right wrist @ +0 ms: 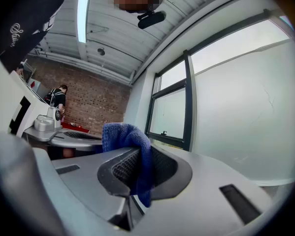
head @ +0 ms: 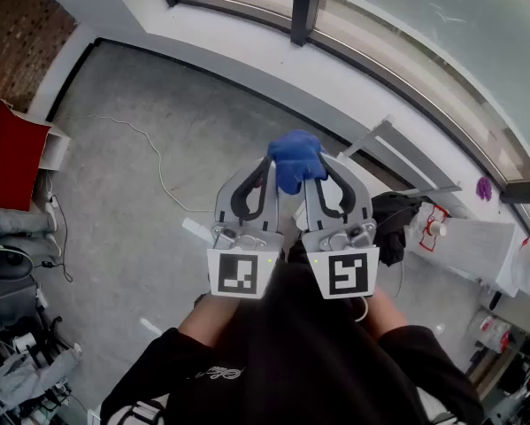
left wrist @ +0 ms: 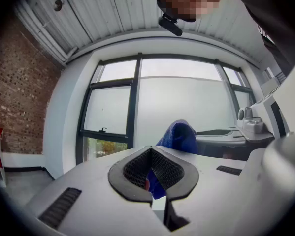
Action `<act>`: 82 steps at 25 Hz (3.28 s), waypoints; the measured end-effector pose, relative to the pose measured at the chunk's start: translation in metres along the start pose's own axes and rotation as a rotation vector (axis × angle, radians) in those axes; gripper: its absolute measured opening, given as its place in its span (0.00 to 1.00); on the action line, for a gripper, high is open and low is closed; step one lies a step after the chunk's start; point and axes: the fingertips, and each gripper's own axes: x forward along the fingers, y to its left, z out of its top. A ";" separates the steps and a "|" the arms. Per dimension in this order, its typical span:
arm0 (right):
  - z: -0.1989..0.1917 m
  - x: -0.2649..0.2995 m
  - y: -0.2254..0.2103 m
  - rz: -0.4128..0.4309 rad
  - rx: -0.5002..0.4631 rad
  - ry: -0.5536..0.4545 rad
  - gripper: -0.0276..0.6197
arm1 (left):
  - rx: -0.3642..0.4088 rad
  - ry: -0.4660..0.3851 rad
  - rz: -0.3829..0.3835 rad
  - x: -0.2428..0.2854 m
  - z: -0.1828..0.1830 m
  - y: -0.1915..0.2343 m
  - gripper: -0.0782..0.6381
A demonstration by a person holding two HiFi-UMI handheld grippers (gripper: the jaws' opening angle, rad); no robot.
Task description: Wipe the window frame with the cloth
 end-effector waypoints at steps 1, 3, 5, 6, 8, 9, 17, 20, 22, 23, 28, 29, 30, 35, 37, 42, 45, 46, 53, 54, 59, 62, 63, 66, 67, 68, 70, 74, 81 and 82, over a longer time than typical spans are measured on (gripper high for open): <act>0.000 0.001 0.001 0.000 0.004 -0.001 0.08 | 0.000 0.001 0.000 -0.001 0.000 0.002 0.12; 0.000 0.003 0.005 -0.002 0.010 -0.002 0.08 | 0.001 0.001 0.001 -0.003 0.000 0.006 0.12; 0.000 0.005 0.009 -0.005 0.014 0.000 0.08 | 0.000 0.002 0.001 -0.006 -0.001 0.011 0.12; 0.000 0.006 0.012 -0.005 0.013 0.002 0.08 | -0.001 0.004 0.002 -0.008 -0.001 0.014 0.12; -0.002 0.008 0.019 -0.001 0.011 0.009 0.08 | -0.007 0.008 0.006 -0.012 -0.003 0.022 0.12; -0.003 0.010 0.023 0.002 0.012 0.013 0.08 | -0.009 0.011 0.009 -0.014 -0.004 0.026 0.12; -0.007 0.021 0.051 0.017 0.037 0.027 0.08 | 0.003 0.035 0.033 -0.033 -0.010 0.062 0.12; -0.008 0.031 0.061 0.018 0.048 0.016 0.08 | 0.013 0.039 0.057 -0.040 -0.010 0.082 0.12; -0.006 0.040 0.070 0.031 0.057 0.005 0.08 | 0.008 0.044 0.080 -0.044 -0.010 0.095 0.12; -0.005 0.045 0.074 0.040 0.058 0.000 0.08 | 0.008 0.049 0.089 -0.045 -0.011 0.101 0.12; -0.011 0.070 0.076 0.066 0.064 0.016 0.08 | 0.016 0.062 0.107 -0.029 -0.015 0.120 0.12; -0.013 0.077 0.073 0.064 0.066 0.019 0.08 | 0.014 0.064 0.108 -0.023 -0.017 0.124 0.12; -0.015 0.083 0.070 0.062 0.068 0.020 0.08 | 0.012 0.067 0.108 -0.017 -0.019 0.127 0.12; -0.027 0.128 0.047 0.062 0.079 0.006 0.08 | 0.019 0.068 0.103 0.030 -0.027 0.146 0.12; -0.028 0.151 0.032 0.072 0.075 -0.016 0.08 | 0.037 0.064 0.097 0.058 -0.027 0.152 0.12; -0.034 0.213 -0.005 0.104 0.094 -0.031 0.08 | 0.050 0.068 0.084 0.130 -0.017 0.166 0.12; -0.037 0.243 -0.028 0.117 0.096 -0.030 0.08 | 0.068 0.094 0.077 0.166 -0.017 0.173 0.12; -0.039 0.253 -0.035 0.119 0.096 -0.031 0.08 | 0.075 0.101 0.079 0.176 -0.020 0.176 0.12; -0.053 0.295 -0.076 0.092 0.131 -0.037 0.08 | 0.105 0.150 0.083 0.226 -0.030 0.191 0.12; -0.056 0.301 -0.080 0.089 0.125 -0.030 0.08 | 0.110 0.151 0.078 0.233 -0.031 0.194 0.12; -0.064 0.335 -0.091 0.054 0.125 -0.025 0.08 | 0.086 0.143 0.056 0.265 -0.036 0.213 0.12; -0.069 0.359 -0.090 0.040 0.106 -0.009 0.08 | 0.065 0.151 0.036 0.284 -0.044 0.232 0.12; -0.071 0.369 -0.090 0.034 0.099 -0.004 0.08 | 0.061 0.149 0.029 0.290 -0.046 0.240 0.12; -0.075 0.402 -0.085 0.009 0.081 0.010 0.08 | 0.048 0.138 0.006 0.311 -0.049 0.270 0.12; -0.076 0.414 -0.082 0.000 0.076 0.018 0.08 | 0.044 0.133 -0.004 0.317 -0.049 0.281 0.12; -0.076 0.427 -0.079 -0.010 0.071 0.023 0.08 | 0.043 0.126 -0.016 0.324 -0.048 0.293 0.12; -0.073 0.454 -0.072 -0.035 0.064 0.027 0.08 | 0.040 0.119 -0.042 0.336 -0.045 0.318 0.12; -0.071 0.506 -0.058 -0.092 0.033 0.056 0.08 | 0.025 0.132 -0.097 0.357 -0.044 0.367 0.12; -0.070 0.569 -0.045 -0.237 0.009 0.105 0.08 | 0.010 0.156 -0.215 0.393 -0.046 0.433 0.12; -0.070 0.575 -0.044 -0.252 0.004 0.108 0.08 | 0.011 0.153 -0.228 0.398 -0.046 0.438 0.12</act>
